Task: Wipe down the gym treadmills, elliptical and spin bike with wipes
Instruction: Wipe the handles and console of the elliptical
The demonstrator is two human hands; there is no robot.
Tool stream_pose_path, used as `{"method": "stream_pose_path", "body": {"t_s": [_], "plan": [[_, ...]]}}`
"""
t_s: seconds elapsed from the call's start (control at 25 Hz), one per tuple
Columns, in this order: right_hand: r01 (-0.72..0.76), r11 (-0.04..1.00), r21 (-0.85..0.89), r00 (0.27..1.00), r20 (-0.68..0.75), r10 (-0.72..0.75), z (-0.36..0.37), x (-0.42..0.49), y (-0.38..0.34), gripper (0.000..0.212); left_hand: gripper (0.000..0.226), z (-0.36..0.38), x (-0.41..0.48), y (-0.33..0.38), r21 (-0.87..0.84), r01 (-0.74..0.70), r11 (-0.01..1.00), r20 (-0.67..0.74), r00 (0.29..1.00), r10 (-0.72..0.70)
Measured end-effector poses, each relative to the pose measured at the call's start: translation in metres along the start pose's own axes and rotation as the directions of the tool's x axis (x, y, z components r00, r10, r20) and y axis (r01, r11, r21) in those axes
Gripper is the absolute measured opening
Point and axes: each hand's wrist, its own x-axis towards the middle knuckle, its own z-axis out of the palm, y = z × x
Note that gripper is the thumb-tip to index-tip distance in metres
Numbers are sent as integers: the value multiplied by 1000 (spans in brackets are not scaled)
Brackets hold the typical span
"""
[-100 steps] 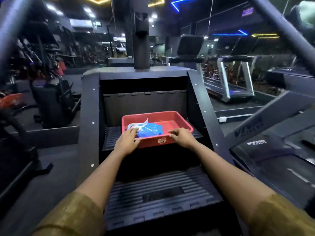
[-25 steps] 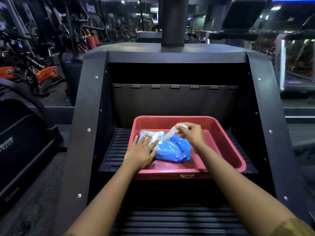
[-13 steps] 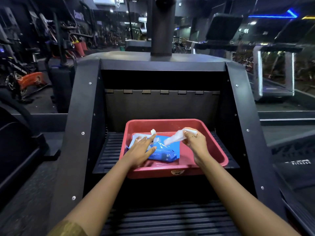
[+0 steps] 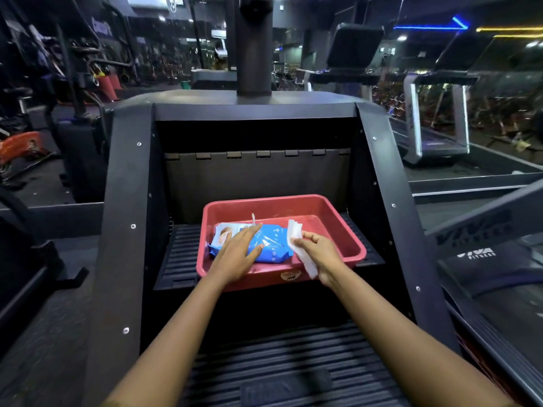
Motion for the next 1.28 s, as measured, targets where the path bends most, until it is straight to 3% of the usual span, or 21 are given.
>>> {"method": "stream_pose_path", "body": {"t_s": [0.16,0.28,0.36,0.52,0.68,0.8,0.92,1.16,1.28], "plan": [[10,999,-47,991,136,-3,-9,-37,9,7,59,-2,-52,21,-184,-21,983,-141,990,-5],[45,979,-197,982,191,-7,-15,-71,22,4,67,-4,-105,42,-141,-48,989,-155,988,26],[31,964,-263,985,174,16,-21,-96,37,11,58,-3,-145,53,-94,-25,995,-147,989,11],[19,940,-342,969,237,67,-32,-156,75,18,39,11,-233,72,-72,163,984,-80,982,-168],[-49,926,-374,872,437,222,-48,-238,135,20,39,45,-356,103,-37,379,925,31,925,-378],[-58,912,-405,795,534,288,-51,-293,177,22,40,68,-447,120,40,517,855,74,852,-518],[-51,889,-455,724,596,346,-44,-371,214,27,41,74,-553,151,24,691,723,100,718,-689],[33,842,-538,542,718,438,6,-493,275,23,41,52,-723,193,-90,858,506,-81,501,-862],[109,811,-575,413,768,489,47,-561,308,17,41,44,-823,196,-127,933,337,-89,327,-941]]}}
